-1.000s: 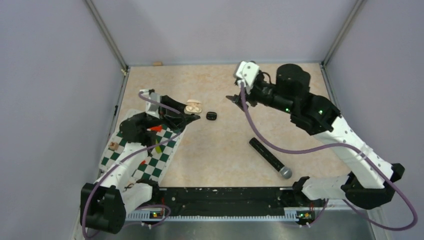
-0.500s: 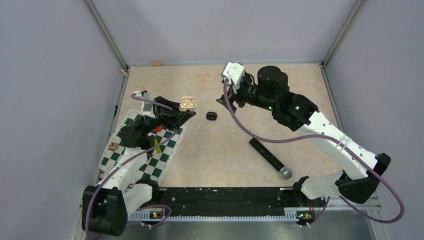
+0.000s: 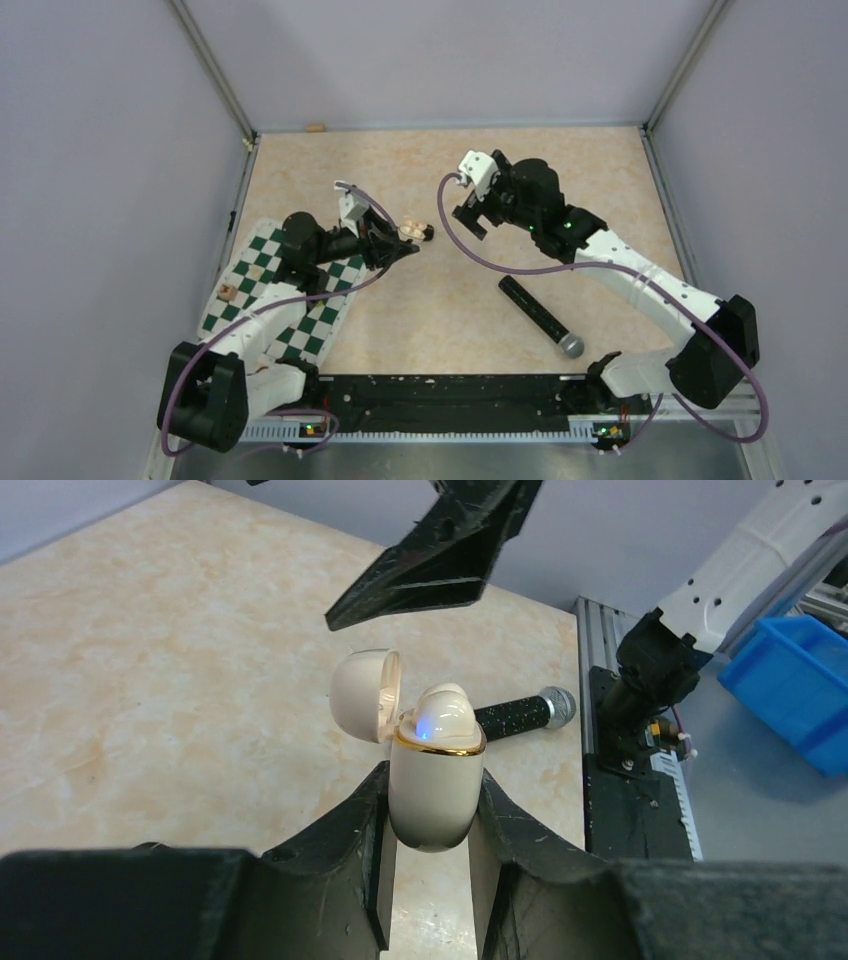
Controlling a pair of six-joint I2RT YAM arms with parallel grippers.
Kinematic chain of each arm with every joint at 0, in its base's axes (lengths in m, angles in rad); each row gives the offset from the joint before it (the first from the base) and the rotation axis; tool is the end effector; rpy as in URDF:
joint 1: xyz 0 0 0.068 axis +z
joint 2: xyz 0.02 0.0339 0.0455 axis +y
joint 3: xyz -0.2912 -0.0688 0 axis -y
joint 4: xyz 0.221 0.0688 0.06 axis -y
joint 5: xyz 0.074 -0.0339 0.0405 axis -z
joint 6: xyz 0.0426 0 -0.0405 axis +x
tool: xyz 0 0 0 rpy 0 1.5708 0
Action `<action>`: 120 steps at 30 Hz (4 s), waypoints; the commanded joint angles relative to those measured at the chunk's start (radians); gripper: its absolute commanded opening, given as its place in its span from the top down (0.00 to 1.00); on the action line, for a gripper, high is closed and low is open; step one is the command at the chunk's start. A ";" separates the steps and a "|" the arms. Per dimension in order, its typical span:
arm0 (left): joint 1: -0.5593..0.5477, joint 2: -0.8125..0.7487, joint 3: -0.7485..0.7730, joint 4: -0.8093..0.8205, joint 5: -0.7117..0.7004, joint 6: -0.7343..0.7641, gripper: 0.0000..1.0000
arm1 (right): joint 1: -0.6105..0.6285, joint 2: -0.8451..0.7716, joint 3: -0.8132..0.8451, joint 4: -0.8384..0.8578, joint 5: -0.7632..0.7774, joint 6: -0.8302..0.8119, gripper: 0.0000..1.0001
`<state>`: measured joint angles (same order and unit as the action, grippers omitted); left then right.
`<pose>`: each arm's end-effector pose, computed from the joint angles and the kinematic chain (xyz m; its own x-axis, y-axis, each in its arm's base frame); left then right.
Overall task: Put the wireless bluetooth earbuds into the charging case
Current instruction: Close the charging case, then place the charging case at the center of the board.
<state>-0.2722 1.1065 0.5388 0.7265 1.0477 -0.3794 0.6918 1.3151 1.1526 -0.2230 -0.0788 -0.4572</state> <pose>0.1849 -0.0899 0.3207 -0.2134 -0.1325 -0.9679 0.9465 0.2176 -0.2385 0.2151 0.1825 0.3749 0.0457 -0.5336 -0.8445 -0.7489 0.5412 -0.3825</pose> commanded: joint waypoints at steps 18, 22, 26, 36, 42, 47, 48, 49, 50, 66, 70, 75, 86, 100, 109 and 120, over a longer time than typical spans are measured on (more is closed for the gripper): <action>-0.093 0.066 0.053 -0.096 0.106 0.167 1.00 | -0.040 0.030 -0.094 0.187 -0.363 0.189 0.01; -0.100 0.064 0.046 -0.101 0.105 0.176 1.00 | -0.039 0.033 -0.105 0.213 -0.379 0.220 0.01; -0.110 0.072 0.045 -0.104 0.110 0.187 1.00 | -0.038 0.036 -0.130 0.281 -0.375 0.255 0.01; -0.124 0.077 0.057 -0.165 0.112 0.227 1.00 | -0.039 0.039 -0.117 0.248 -0.568 0.253 0.09; -0.124 0.084 0.056 -0.182 0.077 0.245 1.00 | -0.038 -0.130 -0.129 0.161 -0.774 0.120 0.10; -0.138 0.132 0.063 -0.168 0.066 0.245 1.00 | -0.038 -0.238 -0.175 0.243 -0.532 0.099 0.03; -0.139 0.137 0.067 -0.172 0.054 0.240 1.00 | -0.038 -0.241 -0.186 0.297 -0.394 0.110 0.01; -0.139 0.144 0.075 -0.184 0.049 0.240 1.00 | -0.038 -0.237 -0.199 0.349 -0.254 0.112 0.01; -0.142 0.157 0.084 -0.196 0.050 0.242 1.00 | -0.039 -0.227 -0.215 0.404 -0.092 0.112 0.01; -0.225 0.461 0.236 -0.297 -0.122 0.177 1.00 | -0.067 -0.190 -0.437 1.113 0.748 0.004 0.01; -0.252 0.512 0.275 -0.319 -0.136 0.165 1.00 | -0.078 -0.213 -0.436 1.103 0.737 0.007 0.01; -0.269 0.599 0.314 -0.334 -0.153 0.123 1.00 | -0.083 -0.213 -0.434 1.080 0.725 0.023 0.01; -0.275 0.737 0.405 -0.355 -0.116 0.038 1.00 | -0.090 -0.220 -0.447 1.076 0.695 0.028 0.01; -0.273 0.896 0.474 -0.356 -0.134 -0.077 0.92 | -0.100 -0.243 -0.467 1.110 0.676 0.013 0.01; -0.275 0.917 0.527 -0.457 -0.190 -0.069 0.60 | -0.100 -0.250 -0.472 1.122 0.666 0.007 0.01; -0.276 0.866 0.526 -0.535 -0.211 0.022 0.01 | -0.113 -0.241 -0.468 1.104 0.674 0.011 0.01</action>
<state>-0.5510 1.9972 1.0492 0.2909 0.8951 -0.4389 0.6029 1.0866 0.6804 0.8536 0.6006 -0.4511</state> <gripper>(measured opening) 0.974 0.988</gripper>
